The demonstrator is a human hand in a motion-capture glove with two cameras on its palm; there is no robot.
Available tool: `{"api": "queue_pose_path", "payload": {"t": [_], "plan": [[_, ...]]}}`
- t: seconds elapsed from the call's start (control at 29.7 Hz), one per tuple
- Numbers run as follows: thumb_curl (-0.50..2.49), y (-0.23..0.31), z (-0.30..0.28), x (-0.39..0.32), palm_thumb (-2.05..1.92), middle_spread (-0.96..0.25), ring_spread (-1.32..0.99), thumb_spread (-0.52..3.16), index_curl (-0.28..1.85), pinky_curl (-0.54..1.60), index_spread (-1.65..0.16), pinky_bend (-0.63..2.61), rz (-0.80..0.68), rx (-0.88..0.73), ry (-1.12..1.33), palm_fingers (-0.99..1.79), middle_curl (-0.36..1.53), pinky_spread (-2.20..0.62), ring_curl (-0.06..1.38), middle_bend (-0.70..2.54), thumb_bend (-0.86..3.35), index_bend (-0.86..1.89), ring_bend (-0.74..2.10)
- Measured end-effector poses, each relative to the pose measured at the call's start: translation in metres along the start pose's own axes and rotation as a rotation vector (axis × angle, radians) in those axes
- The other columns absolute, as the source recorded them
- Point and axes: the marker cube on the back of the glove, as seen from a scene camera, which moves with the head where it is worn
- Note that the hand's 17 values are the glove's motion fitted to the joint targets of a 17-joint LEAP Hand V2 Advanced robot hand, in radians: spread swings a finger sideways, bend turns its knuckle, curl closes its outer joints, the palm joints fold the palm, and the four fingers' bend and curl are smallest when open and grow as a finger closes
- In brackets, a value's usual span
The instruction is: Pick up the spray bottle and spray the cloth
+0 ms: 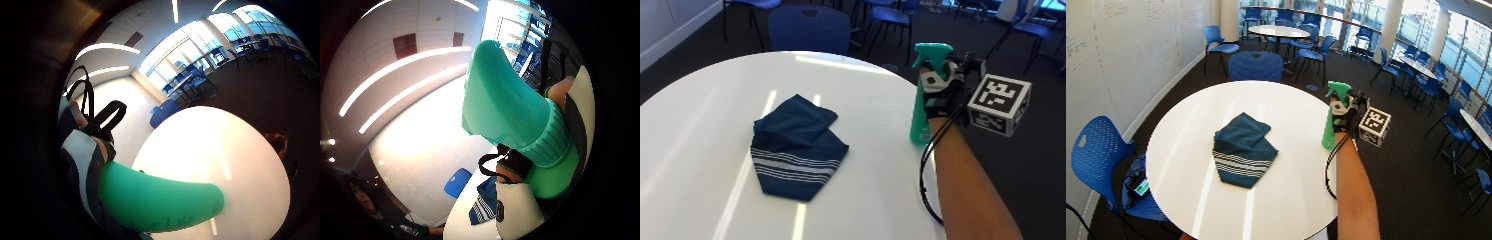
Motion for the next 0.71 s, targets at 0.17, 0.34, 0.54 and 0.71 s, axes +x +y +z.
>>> {"api": "queue_pose_path", "payload": {"t": [0.17, 0.34, 0.54, 0.71], "plan": [[0.71, 0.005, 0.015, -0.039, 0.85, -0.11, -0.14, 0.50, 0.49, 0.38, -0.31, 0.41, -0.154, -0.095, 0.071, 1.32, 0.49, -0.17, 0.45, 0.43, -0.03, 0.20, 0.58], [0.72, 0.018, 0.033, -0.078, 0.85, -0.11, -0.14, 0.50, 0.50, 0.38, -0.31, 0.41, -0.327, -0.190, 0.145, 1.32, 0.49, -0.17, 0.45, 0.43, -0.03, 0.20, 0.58], [0.72, 0.038, 0.051, -0.117, 0.84, -0.11, -0.14, 0.50, 0.50, 0.38, -0.30, 0.41, -0.508, -0.300, 0.226, 1.32, 0.49, -0.16, 0.45, 0.44, -0.03, 0.19, 0.58], [0.73, 0.055, 0.064, -0.137, 0.84, -0.11, -0.14, 0.50, 0.51, 0.38, -0.30, 0.41, -0.691, -0.360, 0.328, 1.32, 0.49, -0.16, 0.45, 0.44, -0.03, 0.20, 0.58]]}}
